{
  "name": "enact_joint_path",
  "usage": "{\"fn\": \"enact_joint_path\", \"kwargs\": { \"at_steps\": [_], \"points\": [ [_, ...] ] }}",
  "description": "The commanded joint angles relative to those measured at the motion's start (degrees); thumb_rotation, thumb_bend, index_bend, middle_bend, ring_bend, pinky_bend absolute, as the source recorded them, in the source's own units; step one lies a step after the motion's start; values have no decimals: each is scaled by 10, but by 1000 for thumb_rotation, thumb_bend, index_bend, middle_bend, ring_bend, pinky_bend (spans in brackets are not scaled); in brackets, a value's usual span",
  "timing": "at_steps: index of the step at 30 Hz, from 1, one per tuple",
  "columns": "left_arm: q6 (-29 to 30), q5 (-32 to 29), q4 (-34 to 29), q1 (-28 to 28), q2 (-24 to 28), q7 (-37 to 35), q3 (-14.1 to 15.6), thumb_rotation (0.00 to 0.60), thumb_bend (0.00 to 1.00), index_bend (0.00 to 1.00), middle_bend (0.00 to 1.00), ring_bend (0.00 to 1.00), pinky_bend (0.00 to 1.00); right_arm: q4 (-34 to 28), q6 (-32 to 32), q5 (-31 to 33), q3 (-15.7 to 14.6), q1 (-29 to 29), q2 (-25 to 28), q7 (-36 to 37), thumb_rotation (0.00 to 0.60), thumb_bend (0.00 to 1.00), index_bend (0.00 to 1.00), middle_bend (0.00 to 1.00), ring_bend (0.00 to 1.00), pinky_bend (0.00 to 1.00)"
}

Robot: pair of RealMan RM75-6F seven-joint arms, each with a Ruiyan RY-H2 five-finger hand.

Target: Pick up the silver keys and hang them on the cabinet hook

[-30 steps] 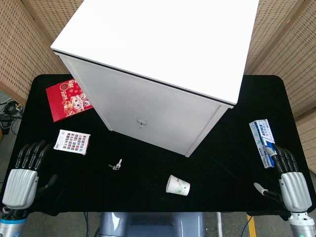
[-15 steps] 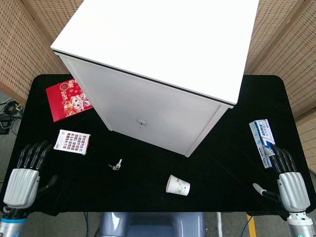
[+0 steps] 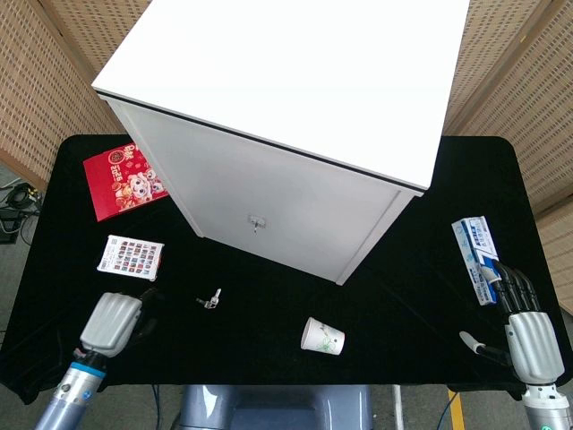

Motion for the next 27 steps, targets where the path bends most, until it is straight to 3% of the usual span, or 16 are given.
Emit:
{"fn": "enact_joint_path", "kwargs": {
  "at_steps": [1, 6, 11, 18, 27],
  "points": [
    [-68, -88, 16, -48, -58, 80, -37, 600, 386, 470, 872, 820, 742, 1, 0, -1, -1, 0, 1, 2, 600, 104, 5, 0, 0, 0],
    [-104, -182, 40, -82, -113, 152, -63, 600, 473, 480, 893, 836, 749, 0, 9, -5, -2, -3, 4, 11, 600, 104, 7, 0, 0, 0],
    [-113, -262, 49, -111, -148, 204, -78, 600, 477, 461, 902, 845, 754, 1, 10, -3, 0, -4, 6, 15, 600, 105, 12, 0, 0, 0],
    [-94, -308, 76, -136, -192, 247, -82, 600, 420, 442, 906, 847, 762, 1, 11, -3, 0, -4, 8, 23, 600, 104, 16, 0, 0, 0],
    [-71, -339, 117, -156, -233, 267, -87, 600, 418, 493, 910, 852, 764, 0, 15, -4, 0, -5, 11, 33, 600, 105, 17, 0, 0, 0]
  ]
}}
